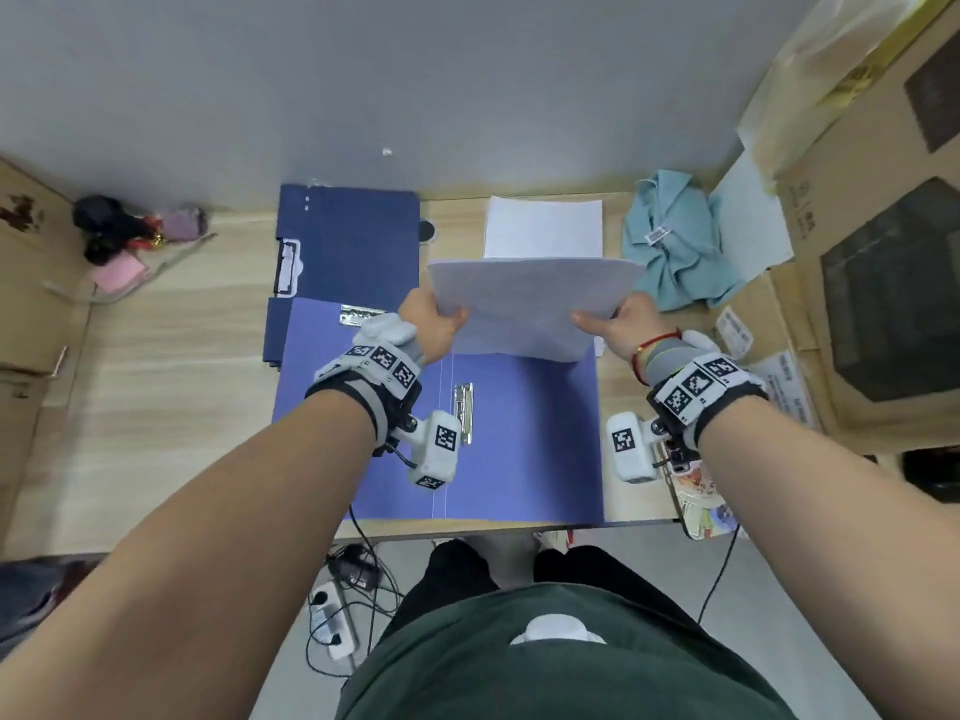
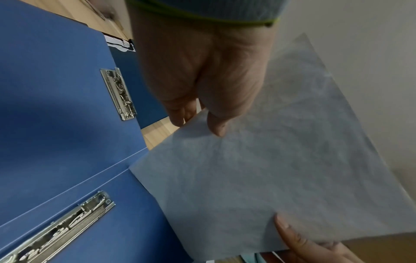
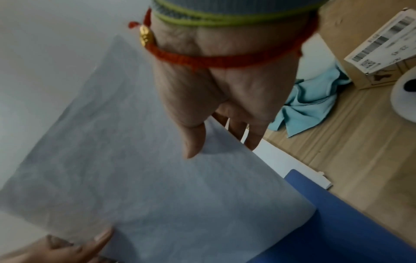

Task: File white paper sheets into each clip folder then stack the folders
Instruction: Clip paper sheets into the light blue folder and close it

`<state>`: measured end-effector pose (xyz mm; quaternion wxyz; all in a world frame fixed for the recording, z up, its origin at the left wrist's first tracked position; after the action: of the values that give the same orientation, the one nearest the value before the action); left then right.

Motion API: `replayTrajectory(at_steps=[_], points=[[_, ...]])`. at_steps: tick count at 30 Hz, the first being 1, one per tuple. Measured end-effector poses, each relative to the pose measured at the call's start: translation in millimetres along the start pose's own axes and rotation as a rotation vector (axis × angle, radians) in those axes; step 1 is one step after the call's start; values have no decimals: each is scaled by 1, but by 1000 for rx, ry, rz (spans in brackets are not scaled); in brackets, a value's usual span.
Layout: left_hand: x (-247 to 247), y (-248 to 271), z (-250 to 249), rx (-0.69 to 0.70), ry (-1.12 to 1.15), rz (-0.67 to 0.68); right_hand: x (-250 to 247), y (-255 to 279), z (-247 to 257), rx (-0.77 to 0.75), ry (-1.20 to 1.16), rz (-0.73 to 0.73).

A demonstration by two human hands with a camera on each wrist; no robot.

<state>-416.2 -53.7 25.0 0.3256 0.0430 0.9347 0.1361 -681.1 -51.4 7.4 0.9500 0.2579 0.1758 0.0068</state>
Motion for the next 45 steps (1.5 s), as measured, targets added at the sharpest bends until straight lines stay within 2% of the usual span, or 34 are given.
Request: replayTrajectory(at_steps=[6, 8, 11, 15, 17, 20, 22, 25, 30, 37, 42, 45], points=[[2, 14, -11, -15, -61, -125, -6, 1, 11, -51, 53, 44], [4, 22, -6, -2, -39, -140, -1, 6, 3, -16, 118, 103], [13, 36, 10, -81, 74, -104, 10, 13, -22, 117, 253, 144], [25, 50, 58, -288, 179, 23, 18, 14, -67, 325, 337, 100], [38, 55, 102, -397, 18, 158, 24, 20, -91, 409, 371, 97], [61, 68, 158, -490, -367, 393, 29, 28, -121, 517, 433, 60], [70, 77, 164, -469, -485, 498, 34, 29, -131, 558, 479, 40], [82, 82, 159, -452, -467, 531, 41, 28, -135, 586, 516, 25], [107, 83, 163, -458, -211, 559, 49, 22, -134, 597, 604, 12], [127, 83, 156, -449, -125, 621, 46, 10, -121, 590, 626, -18], [110, 74, 153, -433, -152, 462, 44, 10, -124, 592, 608, -34], [94, 65, 157, -428, -218, 460, 42, 10, -126, 594, 598, -46]])
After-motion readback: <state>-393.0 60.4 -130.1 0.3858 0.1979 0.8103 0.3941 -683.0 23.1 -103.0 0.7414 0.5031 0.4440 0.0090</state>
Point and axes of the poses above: each hand's wrist, its own y-axis away from the middle knuckle, its own x-axis out of the palm, z = x × y, the point moved 5 cm from there along -y, towards the middle knuckle, and after that the axes turned 8 degrees about x, right-handed, at the moved point
